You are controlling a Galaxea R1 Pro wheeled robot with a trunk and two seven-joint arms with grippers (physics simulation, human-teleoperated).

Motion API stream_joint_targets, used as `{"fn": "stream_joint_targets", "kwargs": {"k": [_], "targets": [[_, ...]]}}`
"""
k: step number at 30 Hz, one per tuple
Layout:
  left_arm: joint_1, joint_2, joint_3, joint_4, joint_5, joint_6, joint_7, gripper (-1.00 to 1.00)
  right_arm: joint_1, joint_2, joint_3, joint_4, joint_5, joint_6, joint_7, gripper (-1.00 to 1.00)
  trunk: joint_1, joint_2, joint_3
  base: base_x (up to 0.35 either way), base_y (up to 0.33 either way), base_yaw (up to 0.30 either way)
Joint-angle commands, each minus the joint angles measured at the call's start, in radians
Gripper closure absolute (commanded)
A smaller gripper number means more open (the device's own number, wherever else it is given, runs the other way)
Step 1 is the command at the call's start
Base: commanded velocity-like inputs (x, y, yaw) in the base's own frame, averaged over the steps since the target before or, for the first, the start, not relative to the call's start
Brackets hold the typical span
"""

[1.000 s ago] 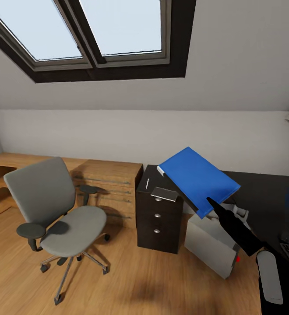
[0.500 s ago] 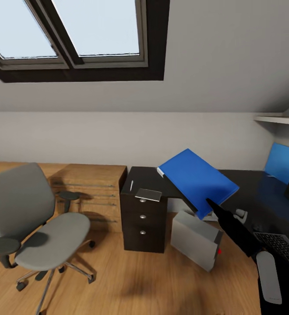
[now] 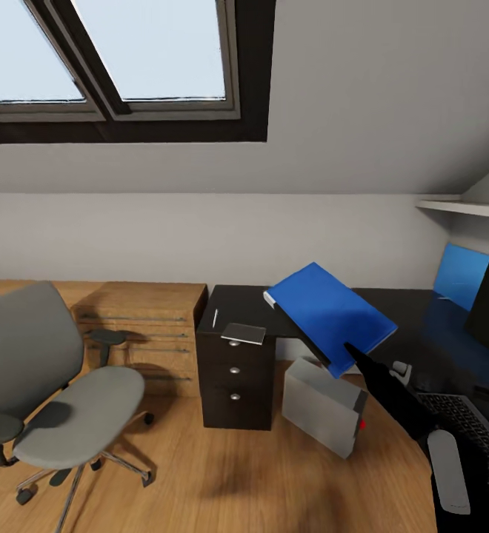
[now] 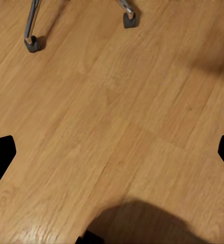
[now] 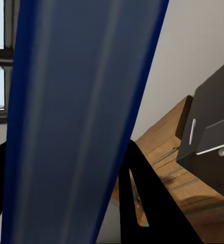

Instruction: In the bedroom, organize the workspace by keeping the computer under the desk, ensuring the monitor is on the desk, placing the keyboard on the desk next to the monitor, placing the mouse on the desk next to the keyboard, moving the folder from the swivel chair onto the desk next to the mouse, stacking the notebook on top of the folder with the pen on top of the notebook, and positioning the swivel chair next to the desk.

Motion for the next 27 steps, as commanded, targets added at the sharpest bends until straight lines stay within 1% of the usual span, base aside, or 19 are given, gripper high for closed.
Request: {"fn": "stream_joint_targets", "kwargs": {"k": [1,10,21,27], "targets": [[-0.001,0.001,-0.008,0.000,0.010,-0.006,0.008,-1.00,-0.001,0.002,-0.002,0.009,-0.004,0.006,0.002,1.00,-0.004,0.006,0.002,0.000,0.000,0.000],[-0.001,0.001,-0.009,0.000,0.010,-0.005,0.008,-1.00,-0.001,0.004,-0.002,0.025,-0.007,0.005,0.005,1.00,-0.038,0.069,0.030,0.000,0.000,0.000],[0.000,0.001,-0.011,0.000,0.010,-0.005,0.008,-1.00,-0.001,0.001,0.025,0.021,-0.008,0.012,0.007,1.00,-0.081,0.146,0.065,0.000,0.000,0.000],[0.000,0.001,-0.012,0.007,0.010,-0.005,0.009,-1.00,-0.001,-0.002,0.028,0.022,-0.017,0.015,0.017,1.00,-0.104,0.188,0.084,0.000,0.000,0.000]]}}
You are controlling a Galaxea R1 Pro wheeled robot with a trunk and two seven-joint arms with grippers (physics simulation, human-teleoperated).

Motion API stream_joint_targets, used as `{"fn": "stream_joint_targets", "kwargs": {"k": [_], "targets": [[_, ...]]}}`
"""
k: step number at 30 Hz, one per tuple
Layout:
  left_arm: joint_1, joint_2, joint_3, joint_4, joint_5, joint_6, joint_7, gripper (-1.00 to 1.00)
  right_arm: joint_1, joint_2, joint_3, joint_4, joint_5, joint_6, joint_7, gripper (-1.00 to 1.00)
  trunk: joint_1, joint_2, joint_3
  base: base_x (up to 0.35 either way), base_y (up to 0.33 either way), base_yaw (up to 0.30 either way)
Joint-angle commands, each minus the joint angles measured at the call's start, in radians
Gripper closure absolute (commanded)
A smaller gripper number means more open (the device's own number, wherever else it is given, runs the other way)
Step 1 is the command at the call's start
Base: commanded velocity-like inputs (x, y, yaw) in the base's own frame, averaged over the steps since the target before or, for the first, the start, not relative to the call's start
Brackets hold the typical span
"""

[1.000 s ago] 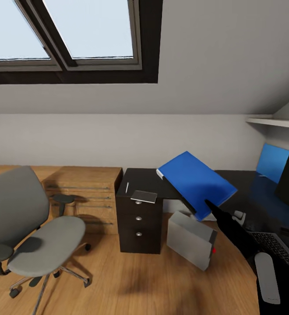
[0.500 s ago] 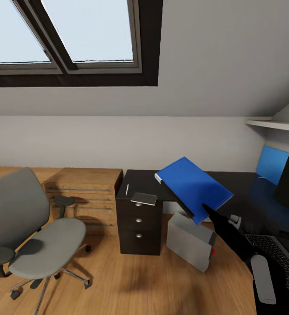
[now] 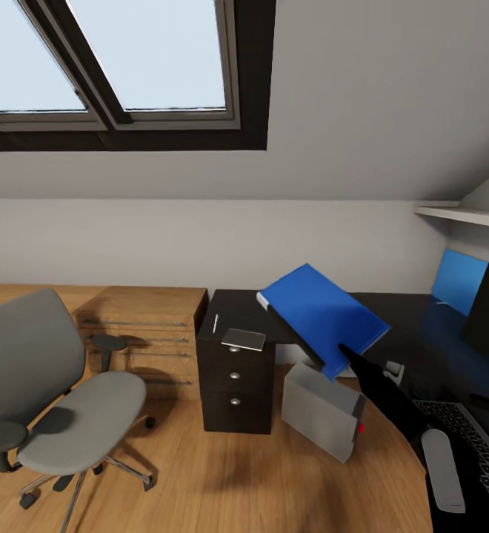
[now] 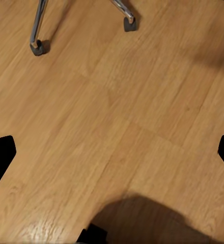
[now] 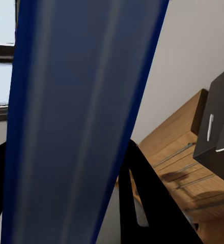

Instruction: In the bedroom, organize the workspace by keeping the computer under the desk, ensuring the monitor is on the desk, placing the keyboard on the desk next to the monitor, placing the mouse on the desk next to the keyboard, moving the folder from the swivel chair onto the desk next to the mouse, stacking the notebook on top of the folder with the pen on top of the notebook, and positioning the swivel chair next to the desk.

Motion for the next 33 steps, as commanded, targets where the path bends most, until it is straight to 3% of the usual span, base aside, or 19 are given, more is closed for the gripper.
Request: {"fn": "stream_joint_targets", "kwargs": {"k": [1,7,9,10,13,16,19,21,24,25,26,29,33], "targets": [[-0.001,0.002,-0.009,0.003,0.010,-0.006,0.008,-1.00,-0.001,0.002,-0.002,0.000,-0.011,0.006,0.002,1.00,0.000,-0.001,-0.001,0.000,0.000,0.000],[-0.001,0.002,-0.009,0.005,0.010,-0.006,0.007,-1.00,-0.001,0.006,0.003,-0.002,-0.012,-0.001,-0.036,1.00,0.000,-0.001,-0.001,0.000,0.000,0.000],[-0.001,0.002,-0.009,0.005,0.010,-0.006,0.006,-1.00,-0.001,0.008,0.004,-0.002,-0.013,-0.008,-0.117,1.00,0.000,-0.001,-0.001,0.000,0.000,0.000],[-0.001,0.001,-0.011,0.006,0.010,-0.006,0.006,-1.00,-0.002,0.014,0.006,-0.007,-0.017,-0.021,-0.239,1.00,0.000,-0.001,-0.001,0.000,0.000,0.000],[-0.001,0.000,-0.018,0.007,0.010,-0.006,0.006,-1.00,-0.003,0.018,0.007,-0.019,-0.020,-0.066,-0.399,1.00,0.000,-0.001,-0.001,0.000,0.000,0.000],[-0.002,0.000,-0.019,0.006,0.009,-0.007,0.006,-1.00,-0.004,0.021,0.010,-0.025,-0.022,-0.147,-0.492,1.00,0.000,-0.001,-0.001,0.000,0.000,0.000],[-0.001,0.000,-0.020,0.006,0.009,-0.008,0.006,-1.00,-0.004,0.028,0.020,-0.027,-0.025,-0.195,-0.521,1.00,0.000,-0.001,-0.001,0.000,0.000,0.000],[-0.001,0.000,-0.020,0.006,0.008,-0.008,0.006,-1.00,-0.004,0.044,0.026,-0.027,-0.049,-0.216,-0.533,1.00,0.000,-0.001,-0.001,0.000,0.000,0.000],[-0.001,0.000,-0.020,0.006,0.010,-0.009,0.006,-1.00,-0.004,0.064,0.028,-0.021,-0.238,-0.226,-0.537,1.00,0.000,-0.001,-0.001,0.000,0.000,0.000],[-0.001,0.000,-0.021,0.006,0.010,-0.009,0.006,-1.00,-0.003,0.064,0.029,-0.019,-0.433,-0.225,-0.538,1.00,0.000,-0.001,-0.001,0.000,0.000,0.000],[-0.001,0.000,-0.021,0.007,0.010,-0.009,0.006,-1.00,-0.003,0.063,0.030,-0.019,-0.485,-0.222,-0.538,1.00,0.000,-0.001,-0.001,0.000,0.000,0.000],[-0.001,0.000,-0.021,0.007,0.010,-0.009,0.006,-1.00,-0.003,0.063,0.030,-0.018,-0.548,-0.216,-0.538,1.00,0.000,-0.001,-0.001,0.000,0.000,0.000],[-0.001,0.000,-0.021,0.007,0.010,-0.009,0.006,-1.00,-0.003,0.067,0.030,-0.003,-0.578,-0.216,-0.537,1.00,0.000,-0.001,-0.001,0.000,0.000,0.000]]}}
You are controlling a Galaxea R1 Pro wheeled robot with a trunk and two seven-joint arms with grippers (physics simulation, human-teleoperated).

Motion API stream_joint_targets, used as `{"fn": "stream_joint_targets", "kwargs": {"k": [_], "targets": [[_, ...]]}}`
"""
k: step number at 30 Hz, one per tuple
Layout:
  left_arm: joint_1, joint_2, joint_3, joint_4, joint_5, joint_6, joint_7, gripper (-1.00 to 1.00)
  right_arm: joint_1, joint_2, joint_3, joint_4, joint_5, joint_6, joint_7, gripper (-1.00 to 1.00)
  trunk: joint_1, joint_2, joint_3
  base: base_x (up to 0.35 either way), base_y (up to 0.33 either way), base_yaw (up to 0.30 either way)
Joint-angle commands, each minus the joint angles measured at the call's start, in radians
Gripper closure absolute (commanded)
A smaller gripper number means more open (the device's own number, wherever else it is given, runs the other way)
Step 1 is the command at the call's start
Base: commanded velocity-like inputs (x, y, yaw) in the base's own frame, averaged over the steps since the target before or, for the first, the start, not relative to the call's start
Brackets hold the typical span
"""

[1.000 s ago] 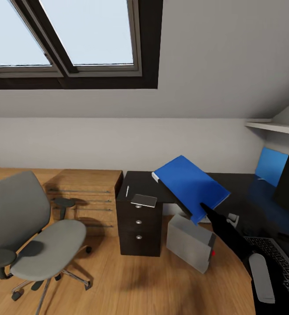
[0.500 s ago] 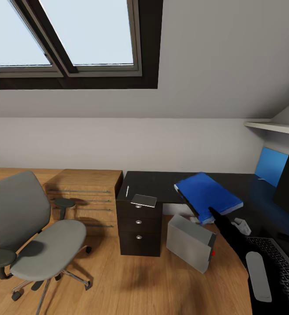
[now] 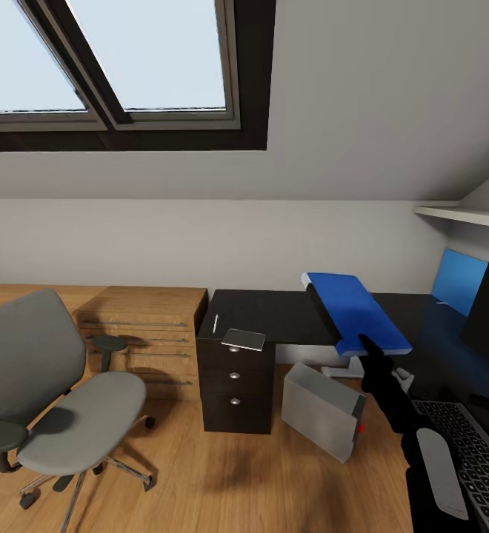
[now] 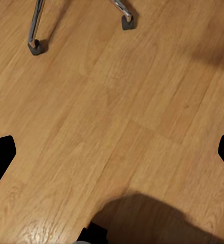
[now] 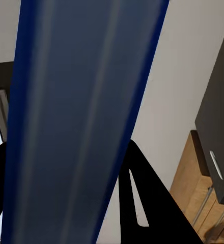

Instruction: In the bedroom, organize the workspace by keeping the computer under the desk, ensuring the monitor is on the desk, placing the keyboard on the desk next to the monitor, placing the mouse on the desk next to the keyboard, moving the folder from the swivel chair onto the desk next to the mouse, stacking the notebook on top of the folder with the pen on top of the notebook, and positioning the swivel chair next to the desk.

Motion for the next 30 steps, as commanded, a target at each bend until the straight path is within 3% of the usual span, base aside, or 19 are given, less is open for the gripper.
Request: {"fn": "stream_joint_targets", "kwargs": {"k": [1,7,17,21,27,30], "targets": [[-0.001,0.002,-0.008,0.000,0.011,-0.006,0.007,-1.00,-0.001,0.001,-0.004,0.001,-0.005,0.008,0.001,1.00,0.000,-0.001,-0.001,0.000,0.000,0.000],[-0.001,0.003,-0.007,-0.001,0.009,-0.007,0.007,-1.00,0.001,-0.002,-0.003,0.003,-0.007,0.011,-0.002,1.00,0.000,-0.001,-0.001,0.024,0.000,0.000],[-0.001,0.003,-0.007,0.000,0.011,-0.007,0.007,-1.00,0.003,-0.003,-0.002,0.027,0.005,-0.023,-0.025,1.00,0.000,-0.001,-0.001,0.298,0.000,0.000],[-0.001,0.002,-0.007,0.000,0.011,-0.007,0.007,-1.00,0.002,-0.004,-0.001,0.101,0.015,-0.118,-0.082,1.00,0.000,-0.001,-0.001,0.329,0.000,0.000],[-0.001,0.002,-0.007,0.000,0.009,-0.009,0.007,-1.00,-0.001,-0.005,0.004,0.153,0.056,-0.291,-0.096,1.00,0.000,-0.001,-0.001,0.321,0.000,0.000],[-0.001,0.002,-0.007,0.000,0.009,-0.009,0.007,-1.00,-0.001,-0.005,0.028,0.171,0.090,-0.375,-0.097,1.00,0.000,-0.001,-0.001,0.272,0.000,0.000]]}}
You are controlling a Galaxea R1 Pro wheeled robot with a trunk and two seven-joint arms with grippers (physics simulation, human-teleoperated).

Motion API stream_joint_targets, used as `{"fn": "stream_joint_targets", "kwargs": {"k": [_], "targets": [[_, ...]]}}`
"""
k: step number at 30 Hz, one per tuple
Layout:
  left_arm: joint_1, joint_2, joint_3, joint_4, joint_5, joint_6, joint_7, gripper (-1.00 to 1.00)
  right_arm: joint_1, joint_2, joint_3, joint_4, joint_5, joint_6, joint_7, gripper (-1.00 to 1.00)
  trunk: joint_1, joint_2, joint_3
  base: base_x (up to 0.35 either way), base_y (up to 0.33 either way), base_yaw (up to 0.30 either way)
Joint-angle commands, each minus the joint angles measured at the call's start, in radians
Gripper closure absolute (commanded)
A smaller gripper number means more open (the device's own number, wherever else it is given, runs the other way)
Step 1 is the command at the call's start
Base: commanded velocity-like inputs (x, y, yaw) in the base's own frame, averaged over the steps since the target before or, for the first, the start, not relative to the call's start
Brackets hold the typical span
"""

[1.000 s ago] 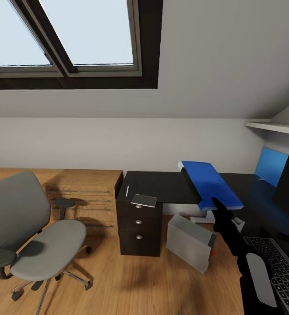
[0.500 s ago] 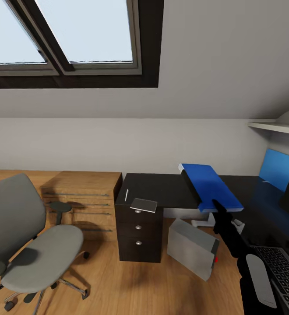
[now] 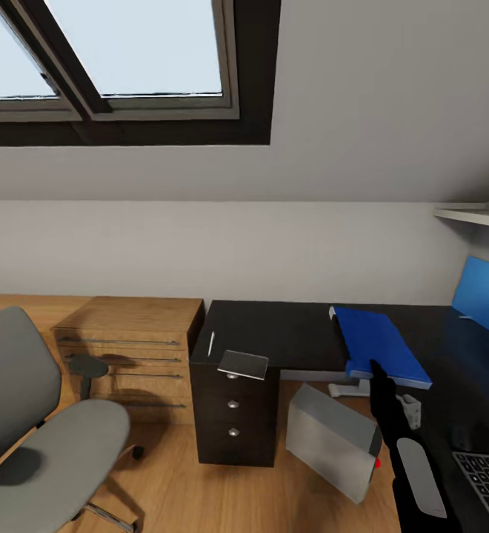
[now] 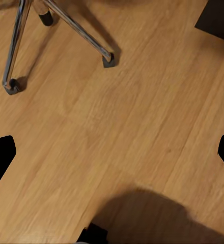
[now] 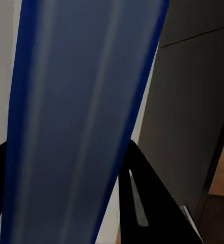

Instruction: In the bedroom, organize the workspace by keeping the computer under the desk, ensuring the monitor is on the desk, placing the keyboard on the desk next to the monitor, placing the mouse on the desk next to the keyboard, moving the folder from the swivel chair onto the desk next to the mouse, stacking the notebook on top of the folder with the pen on top of the notebook, and positioning the swivel chair next to the desk.

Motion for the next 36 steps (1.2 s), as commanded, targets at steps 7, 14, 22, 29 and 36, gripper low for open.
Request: {"fn": "stream_joint_targets", "kwargs": {"k": [7,14,22,29,36], "targets": [[-0.001,0.002,-0.009,-0.001,0.010,-0.006,0.007,-1.00,-0.001,0.002,0.043,0.022,0.012,-0.145,0.004,1.00,0.001,-0.001,-0.001,0.084,0.000,-0.007],[-0.001,-0.013,-0.063,-0.126,0.010,0.002,0.007,-1.00,-0.001,0.004,0.048,0.046,0.012,-0.214,0.004,1.00,0.001,-0.001,-0.001,0.005,0.000,-0.196],[0.000,-0.011,-0.091,-0.523,0.018,0.372,0.016,-1.00,-0.006,0.003,0.048,0.137,0.012,-0.266,0.004,1.00,0.001,-0.001,-0.001,0.000,0.000,-0.208],[0.000,-0.015,-0.061,-0.639,0.020,0.455,0.015,-1.00,-0.006,0.008,0.048,0.145,0.007,-0.283,0.043,1.00,0.001,-0.001,-0.002,0.000,0.000,-0.043],[0.000,-0.010,-0.055,-0.607,0.019,0.456,0.015,-1.00,-0.006,0.008,0.050,0.149,0.008,-0.286,0.074,1.00,0.001,-0.001,-0.002,0.024,0.000,-0.003]]}}
